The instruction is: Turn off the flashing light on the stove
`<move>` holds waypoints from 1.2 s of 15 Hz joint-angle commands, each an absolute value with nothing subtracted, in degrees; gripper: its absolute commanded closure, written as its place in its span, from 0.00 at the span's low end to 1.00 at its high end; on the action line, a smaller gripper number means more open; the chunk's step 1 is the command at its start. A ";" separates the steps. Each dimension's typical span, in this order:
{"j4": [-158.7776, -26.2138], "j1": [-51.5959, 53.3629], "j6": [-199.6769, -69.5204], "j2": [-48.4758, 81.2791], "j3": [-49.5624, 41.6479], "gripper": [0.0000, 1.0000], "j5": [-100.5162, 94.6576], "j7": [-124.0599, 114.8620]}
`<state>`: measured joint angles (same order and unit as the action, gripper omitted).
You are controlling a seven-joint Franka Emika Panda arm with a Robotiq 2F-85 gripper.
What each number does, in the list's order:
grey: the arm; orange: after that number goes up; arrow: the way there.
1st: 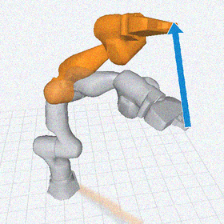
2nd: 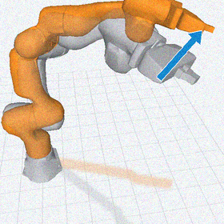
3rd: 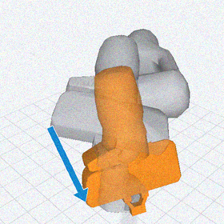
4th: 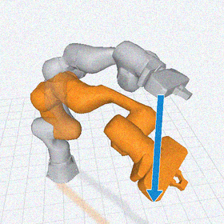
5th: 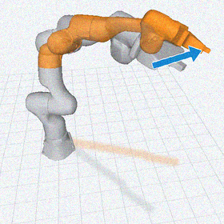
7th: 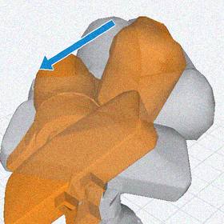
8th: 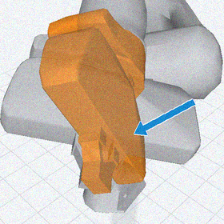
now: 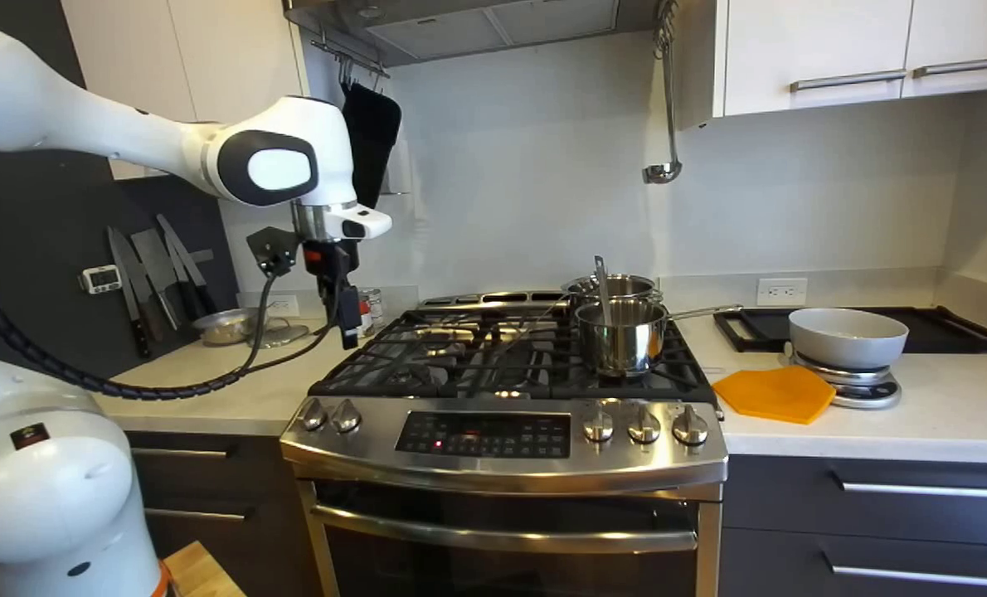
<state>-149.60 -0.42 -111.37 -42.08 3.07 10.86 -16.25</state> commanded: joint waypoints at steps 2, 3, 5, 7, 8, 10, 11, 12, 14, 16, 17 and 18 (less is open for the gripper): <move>-152.25 -4.40 -116.97 -40.87 3.29 0.00 12.67 -22.62; -152.78 -5.09 -117.28 -40.62 3.40 0.00 12.85 -24.28; -153.80 -6.34 -118.06 -40.03 3.37 0.00 13.75 -27.62; -155.24 -7.56 -120.10 -39.58 3.59 0.25 14.70 -30.73; -156.12 -8.12 -121.86 -39.16 3.79 0.26 14.88 -32.04; -158.04 -9.08 -125.75 -38.49 4.00 0.42 14.81 -34.03; -159.16 -9.65 -127.94 -38.02 3.85 0.51 14.40 -34.88; -160.15 -10.31 -130.38 -37.66 4.06 0.58 13.88 -36.21; -158.07 -11.16 -133.55 -34.11 4.09 0.73 12.88 -37.68; -158.01 -11.87 -136.89 -32.04 4.68 0.89 12.37 -39.75; -157.94 -12.22 -138.19 -31.00 4.97 0.96 11.92 -40.86; -157.94 -12.35 -139.38 -29.97 5.12 1.00 11.80 -41.84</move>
<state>-158.02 -11.25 -135.78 -33.33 3.82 12.84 -38.16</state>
